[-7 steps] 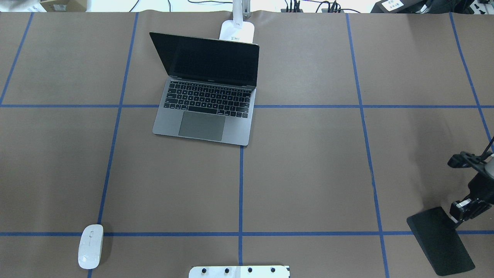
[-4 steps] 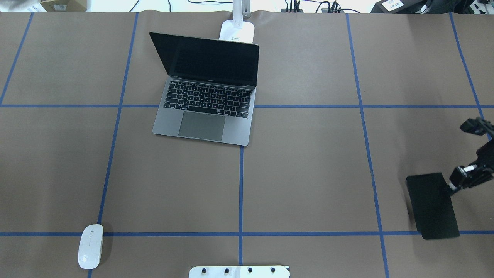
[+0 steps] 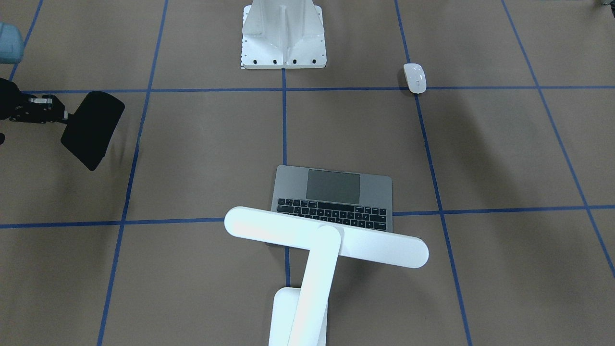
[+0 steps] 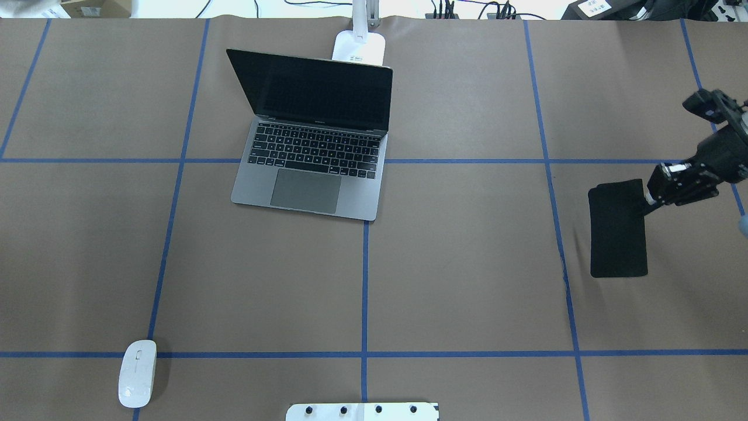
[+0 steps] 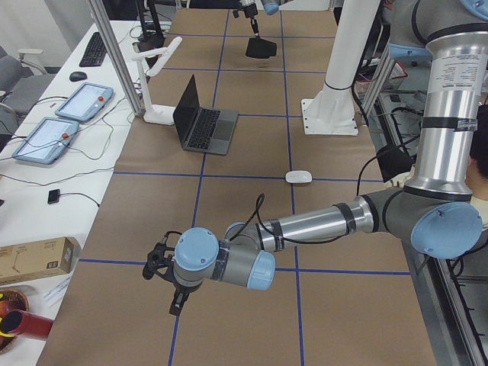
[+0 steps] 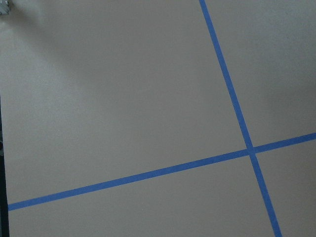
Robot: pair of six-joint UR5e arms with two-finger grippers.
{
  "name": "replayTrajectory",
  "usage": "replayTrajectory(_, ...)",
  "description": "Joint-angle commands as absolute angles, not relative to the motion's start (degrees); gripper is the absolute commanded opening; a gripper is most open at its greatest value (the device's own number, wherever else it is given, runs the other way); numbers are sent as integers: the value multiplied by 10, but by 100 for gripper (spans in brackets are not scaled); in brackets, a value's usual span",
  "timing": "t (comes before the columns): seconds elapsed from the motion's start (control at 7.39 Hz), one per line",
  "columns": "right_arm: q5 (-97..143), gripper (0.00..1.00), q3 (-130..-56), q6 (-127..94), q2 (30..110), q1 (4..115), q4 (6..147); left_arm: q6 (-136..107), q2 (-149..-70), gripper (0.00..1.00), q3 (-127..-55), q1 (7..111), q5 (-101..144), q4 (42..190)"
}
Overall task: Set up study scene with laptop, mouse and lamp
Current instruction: 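Lift and carry the mousepad with the right gripper beside the laptop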
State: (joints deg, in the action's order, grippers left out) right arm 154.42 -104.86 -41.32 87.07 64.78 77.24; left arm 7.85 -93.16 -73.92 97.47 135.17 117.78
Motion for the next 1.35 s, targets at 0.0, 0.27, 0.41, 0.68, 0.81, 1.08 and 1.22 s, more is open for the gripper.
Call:
replayTrajectory(0.0,1472,0,-1050,-489,779,642,820,78,-932,100,-739,975,1352,1178)
replayTrajectory(0.27,1378,0,-1063,-492,646,624,998,78,-932,100,-738,975,1352,1178)
replayTrajectory(0.41,1350,0,-1063,-493,609,612,1037,78,-931,100,-738,975,1352,1178)
replayTrajectory(0.68,1316,0,-1067,-533,575,573,1040,79,-931,100,-738,976,1352,1178)
replayTrajectory(0.81,1309,0,-1067,-559,562,559,1039,79,-931,100,-738,976,1352,1178)
replayTrajectory(1.08,1274,0,-1066,-591,540,520,1039,79,-931,100,-738,976,1352,1178)
replayTrajectory(1.22,1260,0,-1063,-591,540,515,1037,79,-931,100,-738,976,1352,1178)
